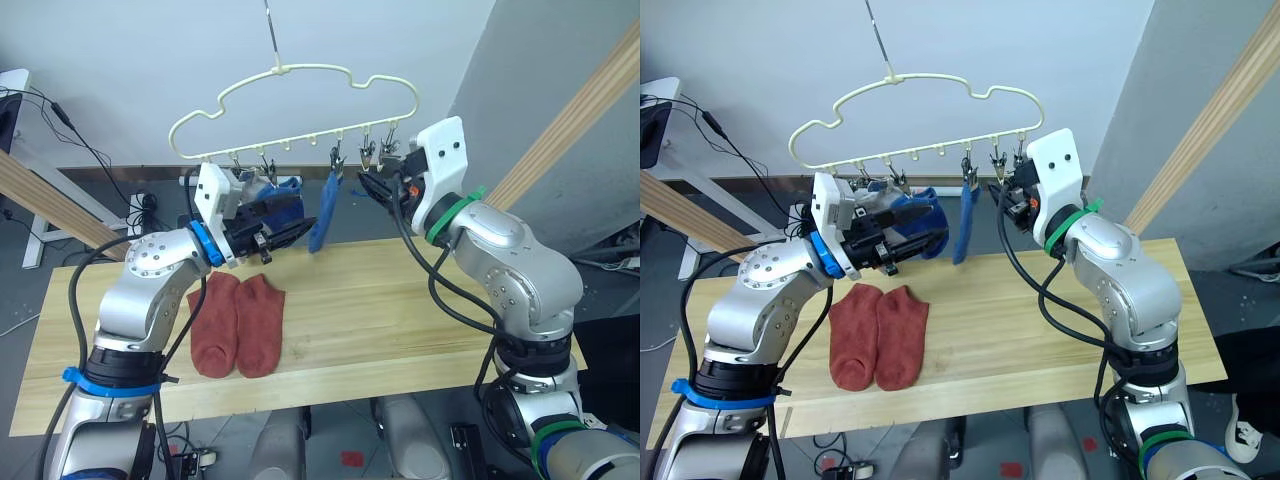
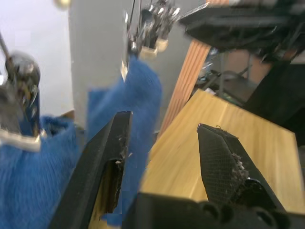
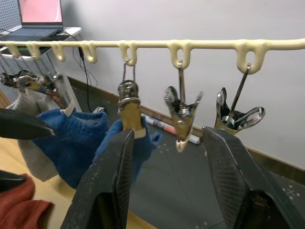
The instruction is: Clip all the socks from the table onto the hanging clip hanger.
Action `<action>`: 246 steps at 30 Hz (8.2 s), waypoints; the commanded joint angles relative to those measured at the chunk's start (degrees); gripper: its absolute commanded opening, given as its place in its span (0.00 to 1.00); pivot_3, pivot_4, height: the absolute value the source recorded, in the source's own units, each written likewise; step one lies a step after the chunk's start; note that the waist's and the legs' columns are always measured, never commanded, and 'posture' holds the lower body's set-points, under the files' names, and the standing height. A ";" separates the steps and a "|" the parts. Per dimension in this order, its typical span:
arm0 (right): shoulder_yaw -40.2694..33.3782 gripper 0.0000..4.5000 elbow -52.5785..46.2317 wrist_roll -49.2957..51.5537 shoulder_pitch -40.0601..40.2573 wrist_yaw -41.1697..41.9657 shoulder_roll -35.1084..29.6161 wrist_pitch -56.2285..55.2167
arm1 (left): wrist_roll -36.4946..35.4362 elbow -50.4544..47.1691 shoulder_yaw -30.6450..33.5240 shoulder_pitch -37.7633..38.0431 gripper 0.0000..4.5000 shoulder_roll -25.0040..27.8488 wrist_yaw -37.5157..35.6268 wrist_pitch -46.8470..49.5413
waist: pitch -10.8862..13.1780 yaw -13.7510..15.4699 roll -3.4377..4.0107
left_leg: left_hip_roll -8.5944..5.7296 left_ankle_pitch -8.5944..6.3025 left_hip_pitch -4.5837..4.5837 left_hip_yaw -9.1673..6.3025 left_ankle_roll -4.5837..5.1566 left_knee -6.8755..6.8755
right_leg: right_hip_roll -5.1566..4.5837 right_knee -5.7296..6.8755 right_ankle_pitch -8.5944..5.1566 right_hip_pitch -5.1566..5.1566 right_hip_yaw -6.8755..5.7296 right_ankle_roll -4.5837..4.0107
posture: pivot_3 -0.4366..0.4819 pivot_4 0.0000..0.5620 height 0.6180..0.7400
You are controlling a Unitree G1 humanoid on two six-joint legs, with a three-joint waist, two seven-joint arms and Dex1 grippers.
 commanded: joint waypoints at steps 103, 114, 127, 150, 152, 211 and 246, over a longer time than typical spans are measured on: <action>0.31 0.03 15.98 -7.94 -9.40 -0.42 7.68 -11.80 | 24.65 5.40 -1.45 24.26 1.00 -10.27 25.65 -0.35 | 0.00 0.06 0.00 | 0.02 0.01 0.00 0.03 0.01 0.03 | -0.04 0.04 0.12 -0.03 0.04 -0.11 | 0.36 0.63 1.00; 0.69 0.03 15.61 -7.73 -9.44 -0.20 8.13 -11.33 | 26.26 12.46 -4.07 22.56 0.68 -8.17 20.15 -0.71 | 0.00 0.06 0.00 | 0.02 0.02 0.01 0.02 0.01 0.02 | -0.05 0.03 0.13 -0.03 0.03 -0.10 | 0.36 0.63 1.00; 0.79 0.03 15.14 -7.76 -9.18 -0.14 8.40 -10.97 | 24.33 12.82 -6.00 17.65 0.00 -9.01 13.35 -14.17 | 0.00 0.14 0.01 | 0.03 0.02 0.03 0.01 0.01 0.02 | -0.05 0.03 0.15 -0.03 0.03 -0.11 | 0.36 0.62 1.00; 0.36 0.03 13.97 -7.23 -9.59 -0.27 8.88 -9.81 | 26.24 22.13 -8.74 -5.98 0.00 -26.81 19.61 -27.77 | -0.01 -0.14 0.00 | -0.01 0.04 -0.06 0.10 0.03 0.15 | -0.01 0.03 0.18 -0.05 0.03 -0.06 | 0.33 0.63 1.00; 0.23 0.03 13.73 -7.12 -9.54 -0.28 8.78 -9.55 | 26.97 23.24 -8.54 -6.40 0.00 -27.39 21.10 -29.24 | -0.01 -0.12 0.00 | -0.01 0.04 -0.07 0.09 0.03 0.14 | -0.01 0.01 0.18 -0.05 0.03 -0.06 | 0.33 0.63 1.00; -3.30 0.25 -2.38 -2.20 0.77 -4.15 0.06 -1.45 | 6.27 4.54 -3.88 -3.60 0.48 -10.27 -2.81 -6.36 | 0.00 -0.08 0.00 | 0.01 0.05 -0.11 0.04 0.07 0.12 | 0.00 -0.02 0.19 -0.04 0.00 -0.05 | 0.33 0.64 1.00; -0.97 0.44 9.85 -6.39 -4.35 -4.93 2.59 -8.21 | 0.09 -0.33 -0.87 -10.77 0.48 -3.86 -5.90 3.67 | 0.00 0.01 0.00 | -0.02 0.06 -0.12 0.07 0.06 0.11 | 0.00 -0.03 0.19 -0.06 0.01 -0.05 | 0.36 0.63 1.00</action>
